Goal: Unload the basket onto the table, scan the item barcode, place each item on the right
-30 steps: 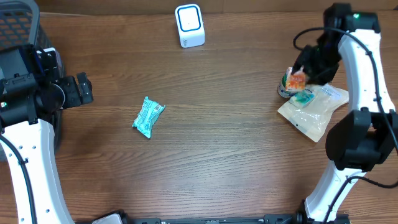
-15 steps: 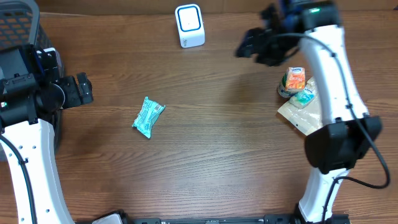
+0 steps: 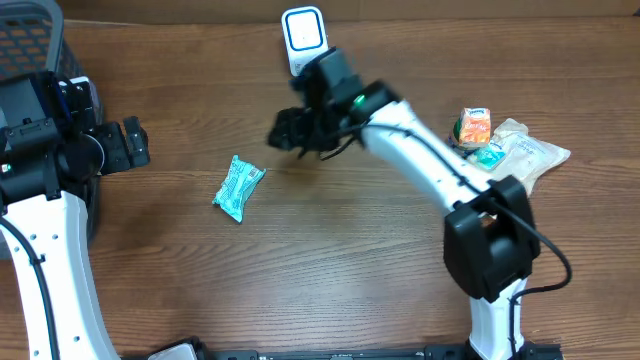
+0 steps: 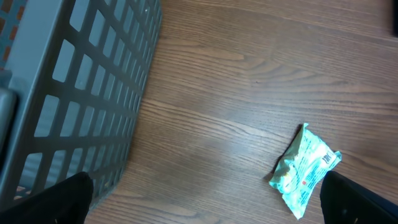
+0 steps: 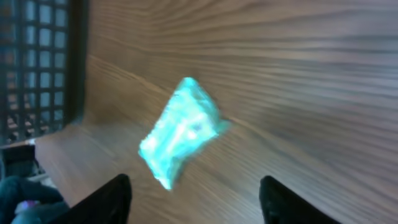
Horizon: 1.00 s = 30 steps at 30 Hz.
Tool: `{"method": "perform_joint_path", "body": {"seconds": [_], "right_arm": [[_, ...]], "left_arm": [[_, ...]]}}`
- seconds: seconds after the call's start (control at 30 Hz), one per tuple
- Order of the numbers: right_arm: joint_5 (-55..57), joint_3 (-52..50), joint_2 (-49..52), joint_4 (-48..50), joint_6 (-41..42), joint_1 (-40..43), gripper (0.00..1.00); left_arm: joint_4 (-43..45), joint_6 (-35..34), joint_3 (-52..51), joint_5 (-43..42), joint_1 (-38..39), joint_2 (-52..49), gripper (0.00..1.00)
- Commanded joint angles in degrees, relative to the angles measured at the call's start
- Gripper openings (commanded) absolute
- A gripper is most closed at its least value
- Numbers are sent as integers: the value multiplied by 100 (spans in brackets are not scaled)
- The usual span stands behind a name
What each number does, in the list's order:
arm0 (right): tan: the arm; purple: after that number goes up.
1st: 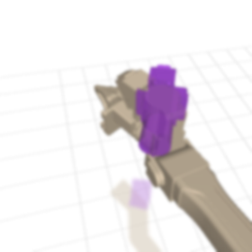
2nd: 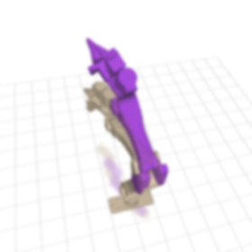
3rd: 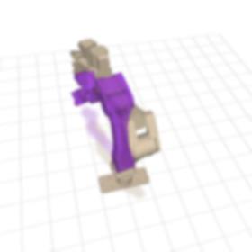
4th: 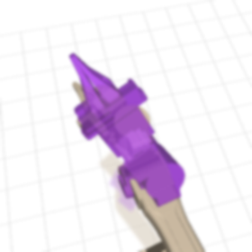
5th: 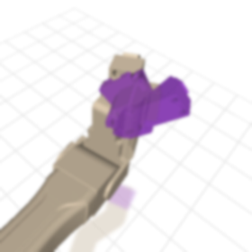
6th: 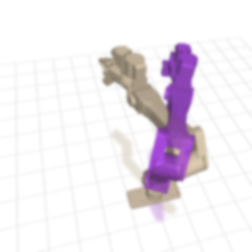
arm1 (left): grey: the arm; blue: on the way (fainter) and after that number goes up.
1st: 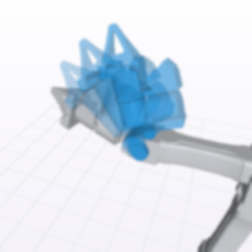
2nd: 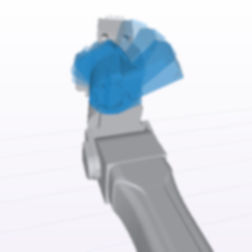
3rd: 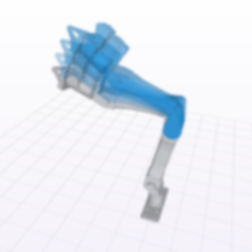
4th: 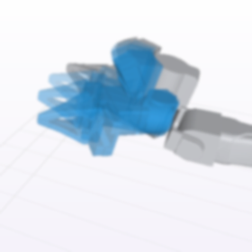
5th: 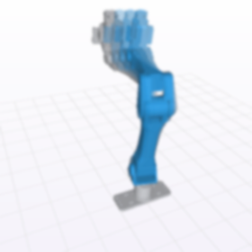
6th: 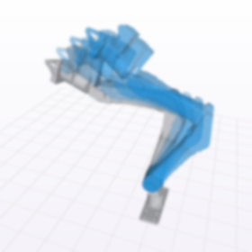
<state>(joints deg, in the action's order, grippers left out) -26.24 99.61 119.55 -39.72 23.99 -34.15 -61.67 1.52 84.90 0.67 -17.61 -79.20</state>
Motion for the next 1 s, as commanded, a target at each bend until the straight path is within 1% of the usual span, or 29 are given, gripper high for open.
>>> {"method": "perform_joint_path", "body": {"seconds": [0.0, 0.07, 0.1, 0.17, 0.27, 0.43, 0.6, 0.7, 0.87, 0.9, 0.97], "right_arm": [[328, -398, -48, 807, 149, -437, 74], [686, -649, -46, 1436, 149, -684, 79], [839, -745, -39, 1694, 127, -796, 85], [1117, -938, -2, 2192, 59, -1010, 91], [1172, -1088, 118, 2667, -195, -1270, 94], [1165, -1091, 439, 2916, -192, -1543, 99], [1158, -1091, 699, 2868, -232, -1692, 100], [1099, -1091, 802, 2662, -479, -1694, 100], [1115, -1047, 728, 1884, -503, -1545, 100], [1088, -1012, 686, 1635, -601, -1478, 100], [890, -922, 568, 1137, -1108, -1329, 98]], "left_arm": [[17, 63, 33, -48, 37, -20, 100], [20, 63, 33, -48, 37, -20, 100], [17, 63, 33, -48, 37, -20, 100], [17, 63, 33, -48, 37, -20, 100], [17, 63, 33, -48, 37, -20, 100], [17, 63, 33, -48, 37, -20, 100], [17, 63, 33, -48, 37, -20, 99], [17, 63, 33, -48, 37, -20, 100], [17, 63, 33, -48, 37, -20, 100], [17, 63, 33, -48, 37, -20, 100], [17, 66, 33, -48, 37, -20, 100]]}}
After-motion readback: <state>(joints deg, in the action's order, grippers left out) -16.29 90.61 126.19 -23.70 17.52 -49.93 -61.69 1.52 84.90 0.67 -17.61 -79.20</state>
